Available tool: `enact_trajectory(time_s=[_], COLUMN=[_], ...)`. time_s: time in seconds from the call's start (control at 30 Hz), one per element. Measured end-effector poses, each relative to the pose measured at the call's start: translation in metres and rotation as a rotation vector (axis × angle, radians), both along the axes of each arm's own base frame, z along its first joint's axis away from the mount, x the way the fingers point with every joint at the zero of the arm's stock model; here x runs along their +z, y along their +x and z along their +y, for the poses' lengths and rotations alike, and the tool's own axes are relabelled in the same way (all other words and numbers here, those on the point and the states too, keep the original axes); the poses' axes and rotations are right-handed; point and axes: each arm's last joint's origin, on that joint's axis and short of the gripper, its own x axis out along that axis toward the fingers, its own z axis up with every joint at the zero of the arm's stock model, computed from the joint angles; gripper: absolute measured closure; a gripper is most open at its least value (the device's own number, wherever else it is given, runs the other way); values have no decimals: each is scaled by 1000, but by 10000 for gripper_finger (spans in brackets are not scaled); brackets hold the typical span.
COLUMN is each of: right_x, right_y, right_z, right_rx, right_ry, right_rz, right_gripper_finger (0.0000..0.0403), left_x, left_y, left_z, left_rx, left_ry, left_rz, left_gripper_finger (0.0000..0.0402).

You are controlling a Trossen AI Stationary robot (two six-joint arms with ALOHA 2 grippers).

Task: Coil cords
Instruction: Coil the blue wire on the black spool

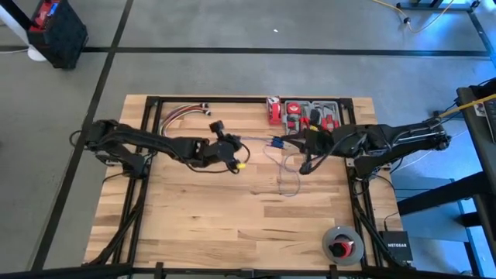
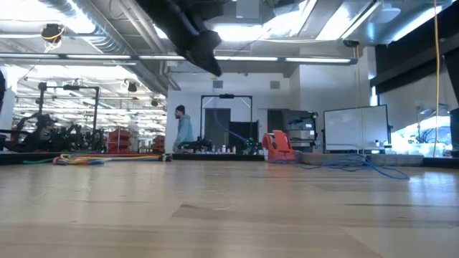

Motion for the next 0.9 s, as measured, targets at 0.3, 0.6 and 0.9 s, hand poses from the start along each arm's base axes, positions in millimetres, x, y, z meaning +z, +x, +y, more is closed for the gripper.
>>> enact_trajectory(time_s=[0.3, 0.6, 0.9], right_x=[-45, -82, -109], right_y=[4, 10, 36], right_z=[-1, -2, -11], right_rx=[-52, -148, -277], right_ry=[-55, -119, -157], right_rz=[133, 173, 169], right_gripper_finger=[400, 400, 400], left_x=[47, 70, 72], left_y=[-43, -46, -17], left_z=[-2, -21, -39], left_rx=[-4, -179, -353], left_ry=[-56, -178, -208], left_rz=[-106, -302, -472], left_gripper_finger=[401, 401, 401])
